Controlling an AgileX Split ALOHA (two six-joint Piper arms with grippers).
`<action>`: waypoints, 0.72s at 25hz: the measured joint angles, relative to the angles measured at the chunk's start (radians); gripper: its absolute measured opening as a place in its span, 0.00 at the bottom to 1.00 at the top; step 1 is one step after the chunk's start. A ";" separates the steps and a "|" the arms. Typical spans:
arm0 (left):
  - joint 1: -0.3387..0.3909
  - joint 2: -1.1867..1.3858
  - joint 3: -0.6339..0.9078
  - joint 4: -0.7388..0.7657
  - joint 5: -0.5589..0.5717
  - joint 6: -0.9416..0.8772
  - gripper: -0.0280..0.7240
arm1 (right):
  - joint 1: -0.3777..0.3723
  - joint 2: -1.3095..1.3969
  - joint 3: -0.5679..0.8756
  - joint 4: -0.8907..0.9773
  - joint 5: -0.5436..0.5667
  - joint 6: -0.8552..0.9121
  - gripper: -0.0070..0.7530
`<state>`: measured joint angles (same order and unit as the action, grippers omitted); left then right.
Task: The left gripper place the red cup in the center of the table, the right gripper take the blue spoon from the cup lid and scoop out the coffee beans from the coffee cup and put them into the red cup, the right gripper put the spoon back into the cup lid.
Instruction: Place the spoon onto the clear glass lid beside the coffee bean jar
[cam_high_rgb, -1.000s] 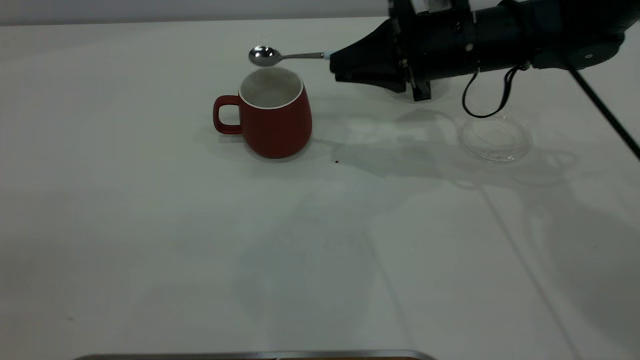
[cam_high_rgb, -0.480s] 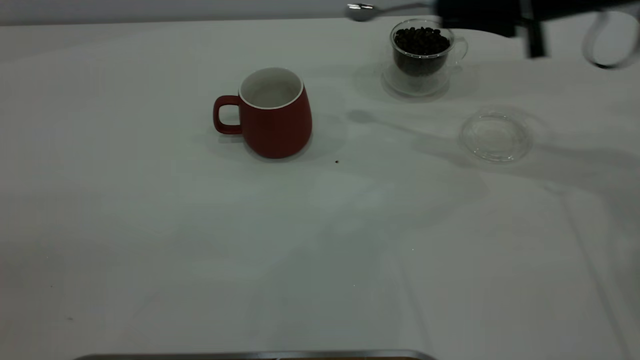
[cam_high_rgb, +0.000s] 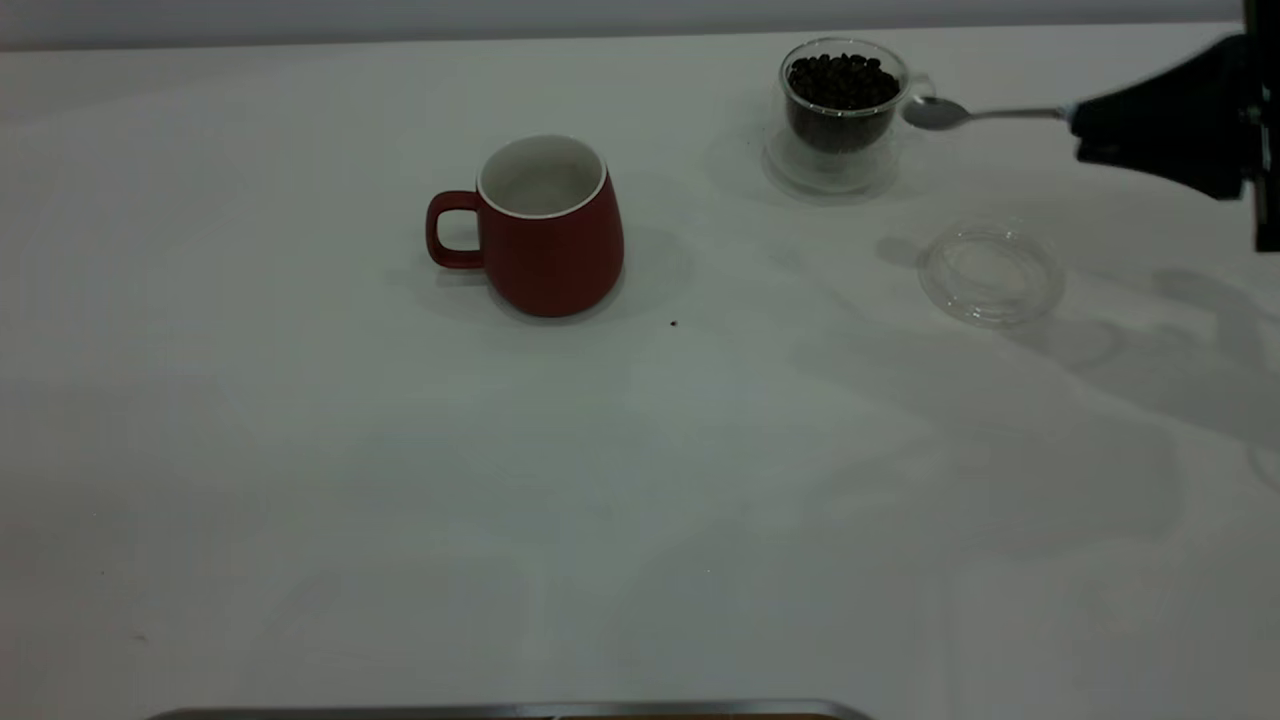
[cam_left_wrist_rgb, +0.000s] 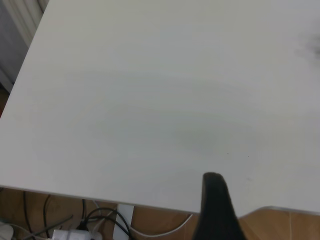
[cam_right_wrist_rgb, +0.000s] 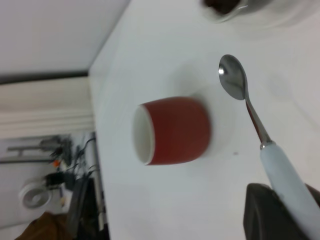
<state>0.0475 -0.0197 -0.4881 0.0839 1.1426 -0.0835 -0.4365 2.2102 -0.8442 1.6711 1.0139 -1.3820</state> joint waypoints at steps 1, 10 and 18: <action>0.000 0.000 0.000 0.000 0.000 0.000 0.80 | -0.008 0.000 0.005 0.000 -0.019 -0.002 0.13; 0.000 0.000 0.000 0.000 0.000 -0.002 0.80 | -0.023 0.000 0.010 -0.032 -0.182 0.008 0.13; 0.000 0.000 0.000 0.000 0.000 -0.003 0.80 | -0.035 0.001 0.010 -0.044 -0.232 0.034 0.13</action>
<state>0.0475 -0.0197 -0.4881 0.0839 1.1426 -0.0861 -0.4718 2.2115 -0.8338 1.6270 0.7818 -1.3476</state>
